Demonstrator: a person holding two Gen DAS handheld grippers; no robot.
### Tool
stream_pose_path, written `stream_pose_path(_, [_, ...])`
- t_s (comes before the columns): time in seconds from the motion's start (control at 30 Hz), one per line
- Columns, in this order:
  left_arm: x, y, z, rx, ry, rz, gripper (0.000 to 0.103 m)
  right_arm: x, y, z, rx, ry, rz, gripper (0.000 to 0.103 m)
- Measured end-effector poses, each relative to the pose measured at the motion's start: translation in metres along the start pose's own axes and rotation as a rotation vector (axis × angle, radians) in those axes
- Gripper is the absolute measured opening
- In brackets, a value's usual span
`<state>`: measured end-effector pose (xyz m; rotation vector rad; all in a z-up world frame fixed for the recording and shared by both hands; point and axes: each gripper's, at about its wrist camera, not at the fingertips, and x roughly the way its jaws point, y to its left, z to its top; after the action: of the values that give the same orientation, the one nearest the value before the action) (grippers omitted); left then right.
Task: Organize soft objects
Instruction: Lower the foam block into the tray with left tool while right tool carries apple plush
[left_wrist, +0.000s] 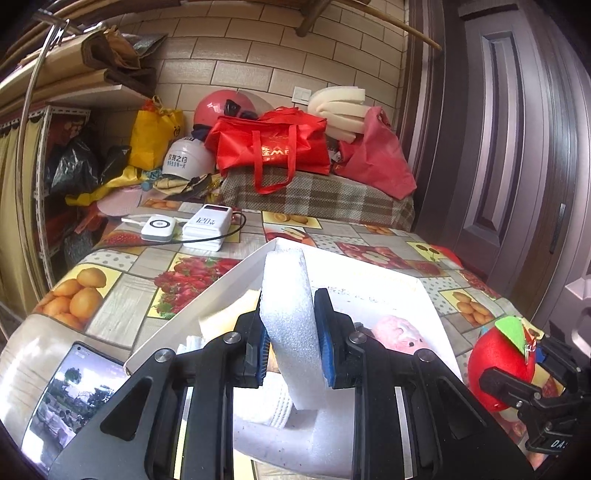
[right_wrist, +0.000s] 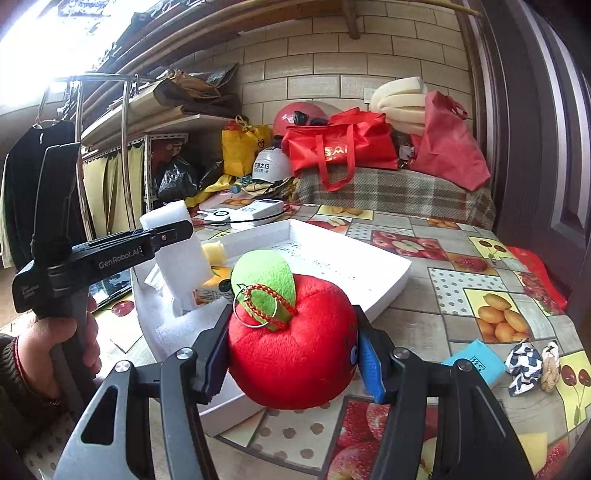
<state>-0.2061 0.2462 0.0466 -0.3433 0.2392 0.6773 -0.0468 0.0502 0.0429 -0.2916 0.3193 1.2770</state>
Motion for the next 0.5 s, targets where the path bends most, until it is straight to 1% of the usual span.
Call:
stream_pose_path(0.1, [0.002, 0.01, 0.002, -0.052, 0.004, 0.005, 0.022, 0.01, 0.009, 0.003, -0.02, 0.022, 0.038, 0.059])
stream_pose_path(0.23, [0.002, 0.011, 0.002, -0.048, 0.005, 0.01, 0.022, 0.023, 0.024, 0.006, -0.063, 0.046, 0.095, 0.059])
stream_pose_path(0.3, [0.003, 0.01, 0.002, -0.036, 0.009, 0.011, 0.022, 0.035, 0.03, 0.007, -0.081, 0.091, 0.138, 0.059])
stream_pose_path(0.37, [0.005, 0.011, 0.002, -0.033, 0.015, 0.011, 0.022, 0.049, 0.035, 0.007, -0.091, 0.159, 0.19, 0.059])
stream_pose_path(0.43, [0.006, 0.011, 0.003, -0.033, 0.02, 0.01, 0.022, 0.064, 0.035, 0.007, -0.078, 0.226, 0.237, 0.059])
stream_pose_path(0.5, [0.006, 0.01, 0.003, -0.032, 0.023, 0.009, 0.022, 0.074, 0.032, 0.007, -0.053, 0.261, 0.26, 0.059])
